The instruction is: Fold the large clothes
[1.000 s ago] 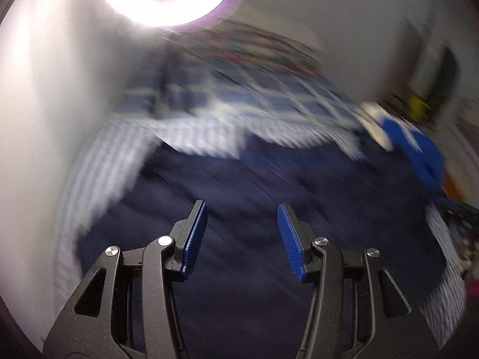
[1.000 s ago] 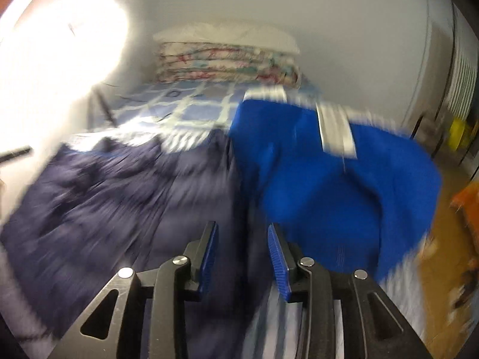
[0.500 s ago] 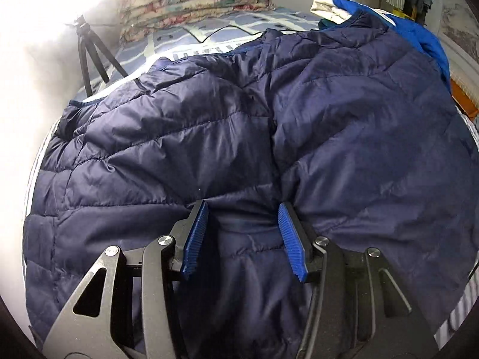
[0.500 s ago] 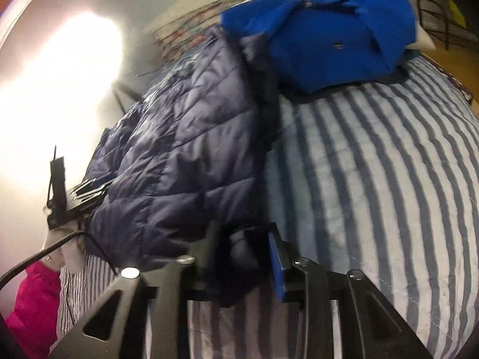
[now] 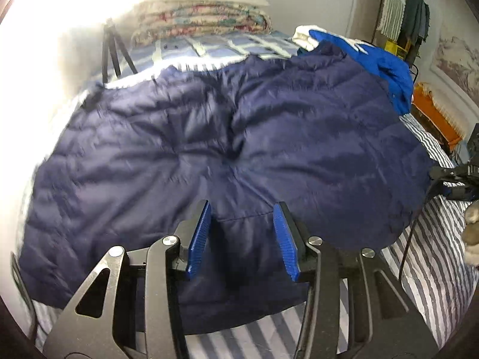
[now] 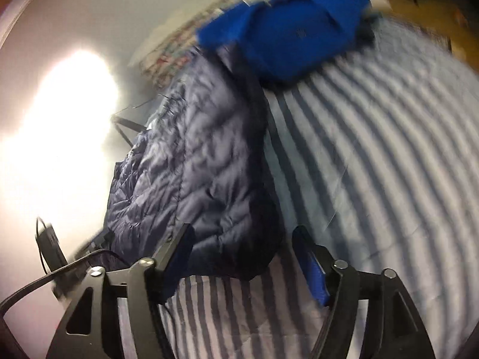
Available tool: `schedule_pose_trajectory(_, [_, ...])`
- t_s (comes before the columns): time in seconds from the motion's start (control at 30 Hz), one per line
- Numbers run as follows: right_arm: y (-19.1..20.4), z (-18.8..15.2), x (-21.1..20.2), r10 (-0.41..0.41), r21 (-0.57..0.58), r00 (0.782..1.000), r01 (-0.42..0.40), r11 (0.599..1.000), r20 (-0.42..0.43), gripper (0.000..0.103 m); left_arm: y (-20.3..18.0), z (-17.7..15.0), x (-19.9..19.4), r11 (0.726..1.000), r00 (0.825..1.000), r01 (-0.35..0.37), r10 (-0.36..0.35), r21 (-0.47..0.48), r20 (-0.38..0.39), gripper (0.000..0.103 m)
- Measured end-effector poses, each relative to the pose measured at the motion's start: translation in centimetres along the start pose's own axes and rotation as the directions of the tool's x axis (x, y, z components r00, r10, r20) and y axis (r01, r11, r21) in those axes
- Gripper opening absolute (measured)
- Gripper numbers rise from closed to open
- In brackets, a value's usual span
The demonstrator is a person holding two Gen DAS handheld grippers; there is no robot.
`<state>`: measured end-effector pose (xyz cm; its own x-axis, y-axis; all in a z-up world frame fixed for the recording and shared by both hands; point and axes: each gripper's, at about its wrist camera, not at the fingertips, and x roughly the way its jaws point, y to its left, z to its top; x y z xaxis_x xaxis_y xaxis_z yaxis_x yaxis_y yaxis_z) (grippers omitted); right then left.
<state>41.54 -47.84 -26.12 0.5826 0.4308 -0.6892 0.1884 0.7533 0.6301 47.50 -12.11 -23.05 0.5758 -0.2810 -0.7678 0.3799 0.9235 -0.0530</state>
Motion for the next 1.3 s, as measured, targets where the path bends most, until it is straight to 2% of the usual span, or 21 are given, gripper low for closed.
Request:
schedule_pose_trajectory(0.07, [-0.7, -0.5, 1.4, 0.052, 0.089, 0.999, -0.050, 0.995, -0.014, 0.073, -0.7, -0.8, 1.0, 1.000, 1.000, -0.027, 0.027, 0.016, -0.014, 0.043])
schedule_pose_trajectory(0.13, [-0.9, -0.8, 1.8, 0.107, 0.134, 0.994, -0.107, 0.985, 0.002, 0.053, -1.2, -1.4, 2.3, 0.997, 0.998, -0.060, 0.061, 0.050, -0.023, 0.043])
schedule_pose_trajectory(0.17, [-0.5, -0.7, 2.1, 0.125, 0.138, 0.992, -0.124, 0.983, 0.001, 0.032, -1.3, -1.7, 2.6, 0.996, 0.997, -0.069, 0.070, 0.057, -0.015, 0.043])
schedule_pose_trajectory(0.2, [0.1, -0.6, 2.2, 0.121, 0.126, 0.993, -0.121, 0.985, 0.001, 0.022, -1.5, -1.7, 2.7, 0.995, 0.997, -0.077, 0.078, 0.066, -0.011, 0.043])
schedule_pose_trajectory(0.3, [3.9, -0.5, 0.8, 0.019, -0.023, 0.998, -0.018, 1.000, 0.053, 0.011, -0.9, -1.5, 1.3, 0.999, 0.999, -0.050, 0.050, 0.005, -0.023, 0.039])
schedule_pose_trajectory(0.37, [7.2, -0.6, -0.8, -0.037, -0.154, 0.993, 0.054, 0.987, 0.108, 0.010, -0.2, -1.6, -1.3, 0.998, 1.000, -0.012, 0.012, -0.056, 0.009, 0.038])
schedule_pose_trajectory(0.43, [10.4, -0.6, -2.5, -0.058, -0.261, 0.985, 0.099, 0.960, 0.160, 0.009, 0.3, -2.0, -4.4, 0.995, 0.999, 0.010, -0.006, -0.098, 0.040, 0.038])
schedule_pose_trajectory(0.53, [13.9, -0.5, -3.2, -0.075, -0.349, 0.977, 0.143, 0.926, 0.202, 0.009, 0.7, -3.2, -10.6, 0.983, 0.995, 0.063, -0.048, -0.170, 0.087, 0.038])
schedule_pose_trajectory(0.63, [16.8, -0.6, -3.4, -0.089, -0.414, 0.968, 0.182, 0.892, 0.234, 0.009, -0.2, -5.0, -17.6, 0.976, 0.988, 0.102, -0.077, -0.193, 0.130, 0.038])
schedule_pose_trajectory(0.67, [17.3, -0.6, -3.6, -0.093, -0.429, 0.966, 0.192, 0.883, 0.242, 0.008, -0.5, -5.4, -18.8, 0.974, 0.988, 0.112, -0.087, -0.197, 0.131, 0.039])
schedule_pose_trajectory(0.73, [18.7, -0.9, -3.9, -0.099, -0.459, 0.960, 0.214, 0.862, 0.261, 0.008, -1.4, -6.8, -22.1, 0.959, 0.983, 0.158, -0.132, -0.236, 0.125, 0.039])
schedule_pose_trajectory(0.8, [19.9, -1.2, -3.9, -0.095, -0.482, 0.957, 0.222, 0.847, 0.273, 0.008, -2.7, -9.1, -25.0, 0.924, 0.974, 0.218, -0.183, -0.314, 0.137, 0.039])
schedule_pose_trajectory(0.83, [20.6, -1.3, -3.9, -0.092, -0.496, 0.955, 0.228, 0.838, 0.282, 0.008, -3.1, -9.8, -25.7, 0.910, 0.969, 0.238, -0.200, -0.340, 0.143, 0.039])
schedule_pose_trajectory(0.87, [21.4, -1.4, -3.9, -0.089, -0.513, 0.952, 0.234, 0.826, 0.292, 0.008, -3.9, -11.3, -26.6, 0.877, 0.953, 0.297, -0.250, -0.377, 0.170, 0.039])
schedule_pose_trajectory(0.9, [22.0, -1.5, -3.8, -0.086, -0.525, 0.951, 0.239, 0.817, 0.298, 0.008, -4.6, -12.4, -27.0, 0.856, 0.942, 0.330, -0.271, -0.397, 0.198, 0.039])
schedule_pose_trajectory(0.97, [23.7, -1.8, -3.6, -0.079, -0.558, 0.948, 0.247, 0.792, 0.308, 0.007, -5.6, -14.3, -27.4, 0.841, 0.935, 0.345, -0.266, -0.417, 0.236, 0.039])
schedule_pose_trajectory(1.03, [25.8, -2.1, -3.0, -0.072, -0.596, 0.948, 0.253, 0.762, 0.310, 0.007, -6.5, -15.6, -26.8, 0.848, 0.939, 0.335, -0.265, -0.410, 0.220, 0.039])
schedule_pose_trajectory(1.07, [26.6, -2.3, -2.7, -0.069, -0.616, 0.948, 0.257, 0.745, 0.311, 0.007, -7.0, -16.3, -25.8, 0.846, 0.943, 0.331, -0.285, -0.417, 0.171, 0.039])
schedule_pose_trajectory(1.13, [28.6, -2.9, -2.3, -0.060, -0.656, 0.947, 0.263, 0.708, 0.315, 0.007, -7.1, -16.9, -25.3, 0.827, 0.937, 0.348, -0.311, -0.442, 0.157, 0.039])
schedule_pose_trajectory(1.23, [31.9, -3.9, -1.2, -0.033, -0.707, 0.952, 0.250, 0.661, 0.306, 0.007, -7.2, -17.0, -26.3, 0.823, 0.930, 0.368, -0.314, -0.432, 0.194, 0.039])
schedule_pose_trajectory(1.3, [34.0, -4.6, 0.0, -0.015, -0.732, 0.956, 0.235, 0.640, 0.293, 0.007, -7.3, -16.9, -27.7, 0.839, 0.926, 0.366, -0.286, -0.403, 0.245, 0.039])
